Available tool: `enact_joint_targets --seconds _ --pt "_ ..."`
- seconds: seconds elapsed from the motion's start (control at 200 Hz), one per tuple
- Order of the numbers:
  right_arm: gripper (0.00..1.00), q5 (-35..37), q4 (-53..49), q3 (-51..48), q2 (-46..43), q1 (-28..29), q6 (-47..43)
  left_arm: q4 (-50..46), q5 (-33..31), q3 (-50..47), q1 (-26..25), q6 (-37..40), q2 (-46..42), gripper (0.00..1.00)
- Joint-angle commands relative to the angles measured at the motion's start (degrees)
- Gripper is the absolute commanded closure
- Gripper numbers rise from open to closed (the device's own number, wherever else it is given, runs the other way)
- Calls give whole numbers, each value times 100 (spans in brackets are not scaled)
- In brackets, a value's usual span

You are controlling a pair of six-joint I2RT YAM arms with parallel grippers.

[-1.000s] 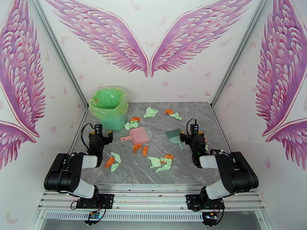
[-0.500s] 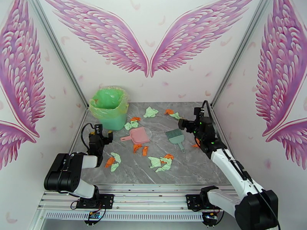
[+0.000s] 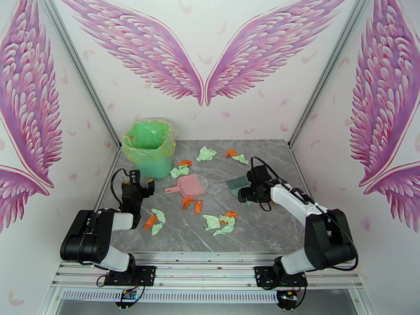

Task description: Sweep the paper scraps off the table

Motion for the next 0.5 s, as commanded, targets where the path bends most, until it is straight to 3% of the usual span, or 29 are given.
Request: enact_joint_targets --seconds 0.0,0.495 --pt "16 23 -106 124 191 28 -139 -98 82 153 33 -42 -1 1" --pt "28 20 61 304 1224 25 -308 -109 47 153 58 -67 -1 1"
